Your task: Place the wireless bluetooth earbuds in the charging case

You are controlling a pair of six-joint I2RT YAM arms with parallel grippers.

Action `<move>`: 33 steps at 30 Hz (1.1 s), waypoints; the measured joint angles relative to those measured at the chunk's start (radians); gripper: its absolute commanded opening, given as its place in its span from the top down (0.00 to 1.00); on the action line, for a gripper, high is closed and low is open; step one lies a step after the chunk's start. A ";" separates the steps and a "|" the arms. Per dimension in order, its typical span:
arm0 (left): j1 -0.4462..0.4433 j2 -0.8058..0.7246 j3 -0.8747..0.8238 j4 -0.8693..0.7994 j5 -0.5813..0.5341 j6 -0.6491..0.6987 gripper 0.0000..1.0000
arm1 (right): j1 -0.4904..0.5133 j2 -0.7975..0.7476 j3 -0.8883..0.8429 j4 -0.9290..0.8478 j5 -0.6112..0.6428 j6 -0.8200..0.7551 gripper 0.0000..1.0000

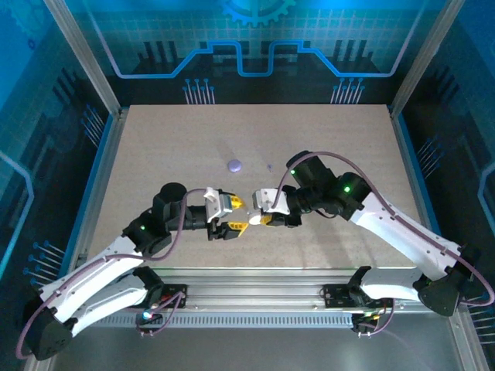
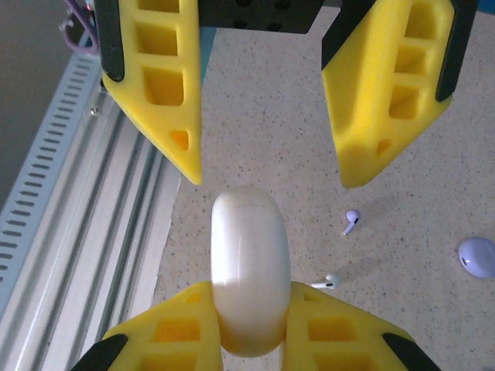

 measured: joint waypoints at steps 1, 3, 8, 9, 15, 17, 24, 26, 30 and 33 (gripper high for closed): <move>-0.005 0.001 0.000 -0.015 0.002 0.013 0.42 | 0.007 0.000 0.000 -0.003 0.018 -0.007 0.87; -0.015 0.002 0.000 -0.038 0.006 0.037 0.42 | 0.014 0.000 0.000 -0.005 0.041 -0.016 0.86; -0.039 0.019 0.000 -0.058 0.005 0.066 0.45 | 0.030 0.004 0.001 -0.005 0.072 -0.026 0.87; -0.041 0.023 0.000 -0.058 0.005 0.066 0.45 | 0.034 0.008 0.002 -0.005 0.073 -0.026 0.87; -0.047 0.026 -0.002 -0.025 -0.007 0.059 0.45 | 0.064 0.032 0.011 -0.003 0.071 -0.029 0.87; -0.047 0.026 -0.003 -0.023 -0.013 0.059 0.45 | 0.069 0.034 0.011 -0.002 0.070 -0.029 0.87; -0.048 0.027 -0.003 -0.023 -0.014 0.060 0.45 | 0.079 0.041 0.013 0.007 0.068 -0.029 0.87; -0.049 0.029 -0.003 -0.023 -0.014 0.060 0.45 | 0.080 0.041 0.013 0.013 0.067 -0.029 0.87; -0.051 0.040 -0.004 -0.023 -0.014 0.060 0.48 | 0.084 0.042 0.013 0.019 0.064 -0.029 0.87; -0.051 0.041 -0.004 -0.023 -0.016 0.060 0.51 | 0.084 0.043 0.013 0.024 0.063 -0.029 0.87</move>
